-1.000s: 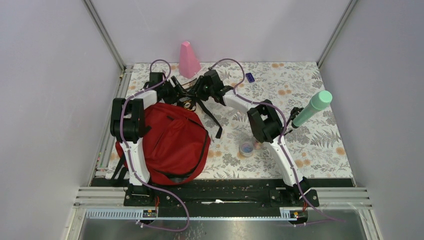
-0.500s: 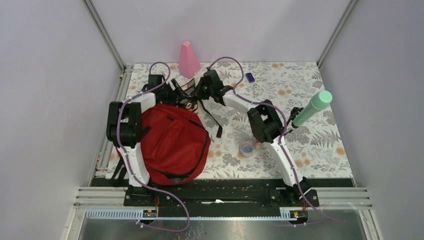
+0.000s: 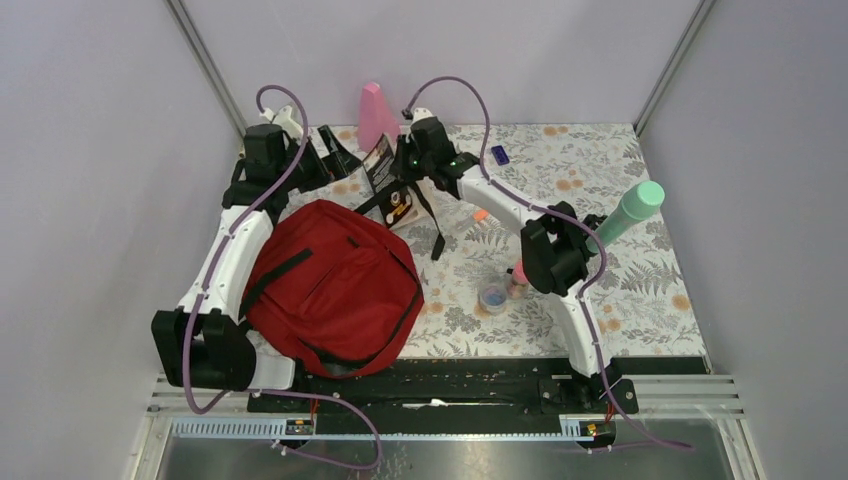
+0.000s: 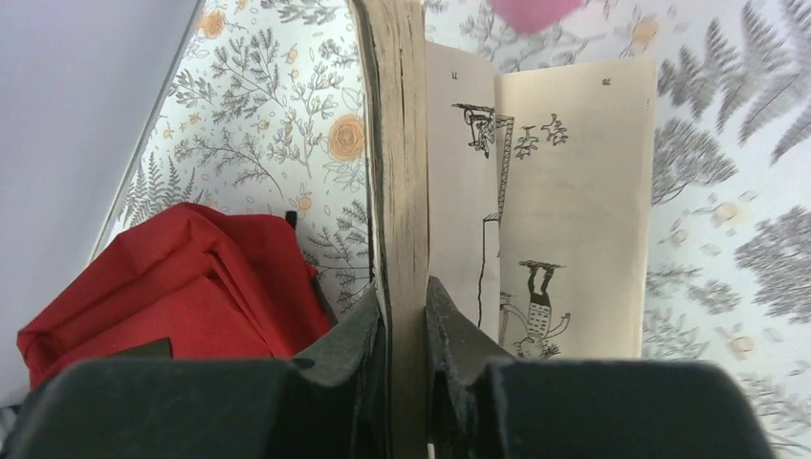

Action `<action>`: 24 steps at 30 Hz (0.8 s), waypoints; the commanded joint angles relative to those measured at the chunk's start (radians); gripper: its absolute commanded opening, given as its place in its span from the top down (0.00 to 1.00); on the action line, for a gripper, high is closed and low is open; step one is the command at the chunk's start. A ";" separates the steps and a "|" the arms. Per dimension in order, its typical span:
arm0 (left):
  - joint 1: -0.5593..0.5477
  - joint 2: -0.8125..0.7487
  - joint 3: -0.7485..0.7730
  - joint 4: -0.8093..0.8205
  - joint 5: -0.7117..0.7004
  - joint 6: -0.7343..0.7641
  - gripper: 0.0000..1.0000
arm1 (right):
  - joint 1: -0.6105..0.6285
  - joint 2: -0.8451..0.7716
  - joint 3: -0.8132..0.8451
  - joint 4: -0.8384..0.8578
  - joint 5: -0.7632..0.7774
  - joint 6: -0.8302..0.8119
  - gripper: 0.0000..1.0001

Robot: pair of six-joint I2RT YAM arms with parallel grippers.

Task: Pack the student bag
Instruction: Pick up the book from the center of the board.

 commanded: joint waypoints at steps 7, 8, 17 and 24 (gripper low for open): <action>0.009 0.008 0.139 -0.102 0.199 0.170 0.01 | -0.039 -0.179 0.268 -0.232 0.098 -0.293 1.00; 0.008 0.004 0.140 -0.110 0.209 0.188 0.01 | -0.039 -0.195 0.281 -0.235 0.089 -0.289 1.00; 0.021 -0.211 -0.083 0.156 0.204 0.117 0.01 | -0.039 -0.430 0.050 -0.073 -0.183 -0.082 1.00; 0.058 -0.427 -0.273 0.432 0.308 -0.045 0.01 | -0.014 -0.668 -0.317 0.285 -0.336 0.127 1.00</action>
